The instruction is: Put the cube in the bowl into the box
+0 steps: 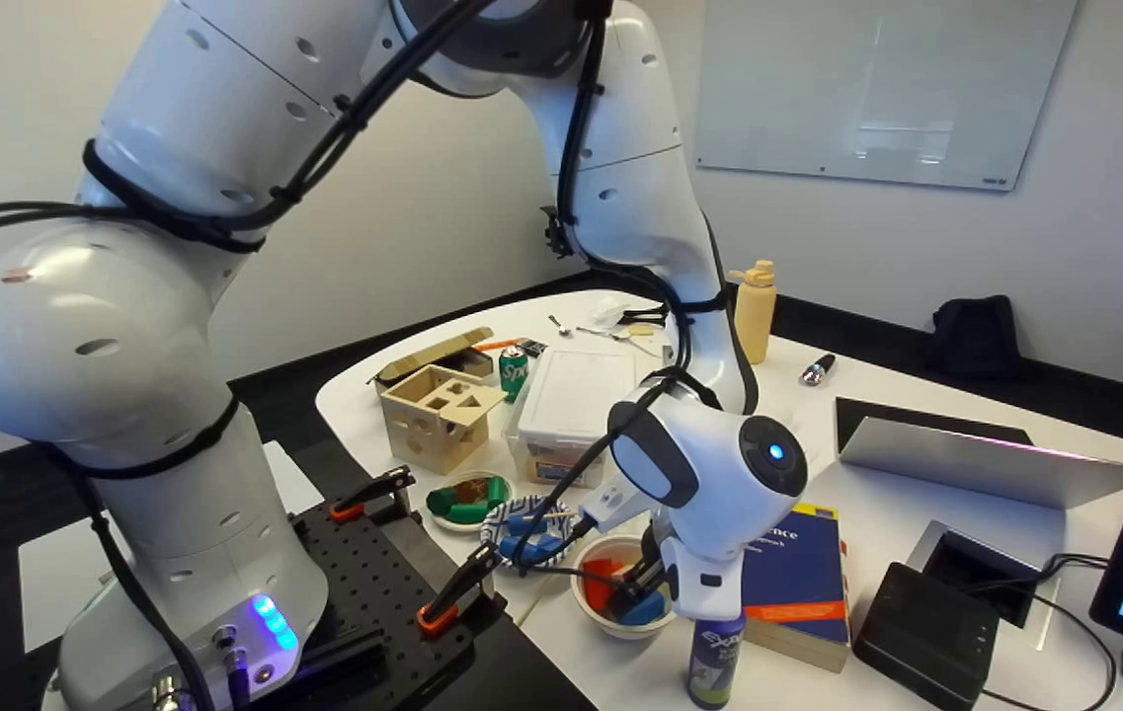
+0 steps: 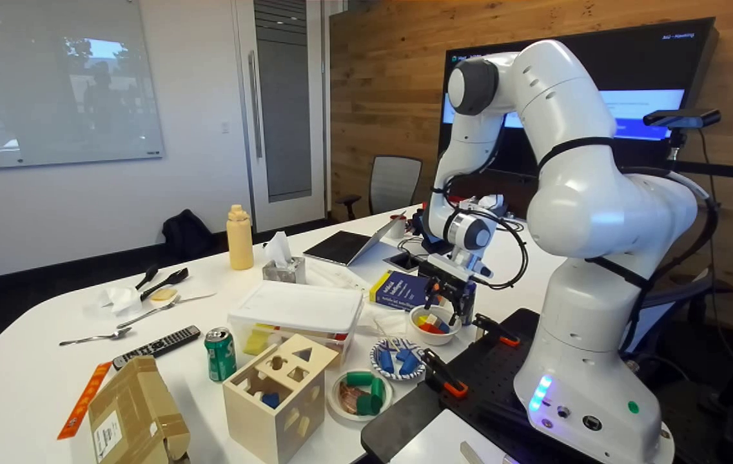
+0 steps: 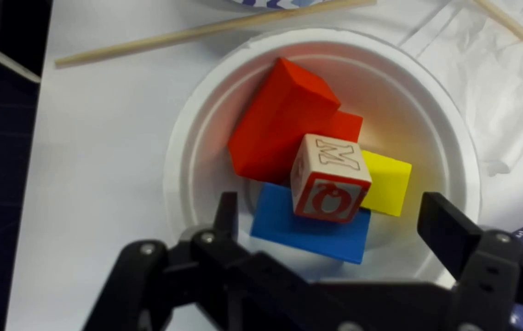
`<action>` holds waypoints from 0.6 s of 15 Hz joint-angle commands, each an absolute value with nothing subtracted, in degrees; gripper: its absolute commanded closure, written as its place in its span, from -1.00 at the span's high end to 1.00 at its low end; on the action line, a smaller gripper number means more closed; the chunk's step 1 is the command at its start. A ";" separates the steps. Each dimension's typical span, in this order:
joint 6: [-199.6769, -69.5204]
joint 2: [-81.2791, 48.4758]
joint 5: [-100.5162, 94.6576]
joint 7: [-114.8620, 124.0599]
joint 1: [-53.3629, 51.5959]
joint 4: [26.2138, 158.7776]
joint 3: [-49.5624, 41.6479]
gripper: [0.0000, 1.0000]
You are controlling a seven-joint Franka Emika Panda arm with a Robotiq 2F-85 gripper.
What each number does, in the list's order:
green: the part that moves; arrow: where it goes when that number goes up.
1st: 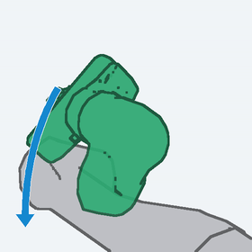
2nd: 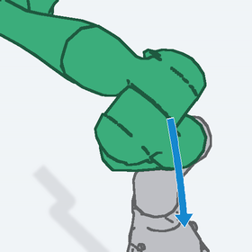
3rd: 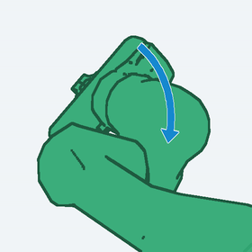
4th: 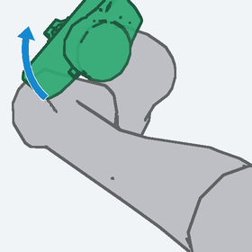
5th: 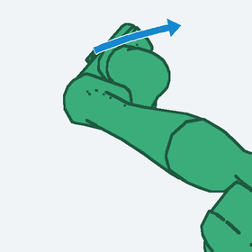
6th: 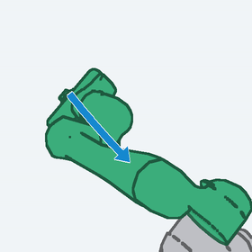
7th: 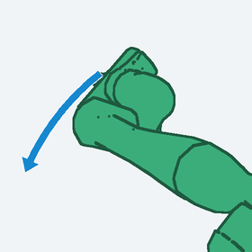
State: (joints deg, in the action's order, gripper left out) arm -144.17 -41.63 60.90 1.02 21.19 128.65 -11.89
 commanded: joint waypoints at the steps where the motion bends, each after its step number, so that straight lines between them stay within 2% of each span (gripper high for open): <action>1: -144.88 -42.32 63.35 -0.20 21.25 128.19 -10.99 0.75; 2: -144.93 -42.38 63.54 -0.27 21.21 128.22 -10.95 0.47; 9: -145.14 -41.70 64.50 -0.64 21.03 128.77 -11.15 -0.60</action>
State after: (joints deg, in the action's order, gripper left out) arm -144.17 -42.35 62.39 1.02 21.19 128.53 -11.39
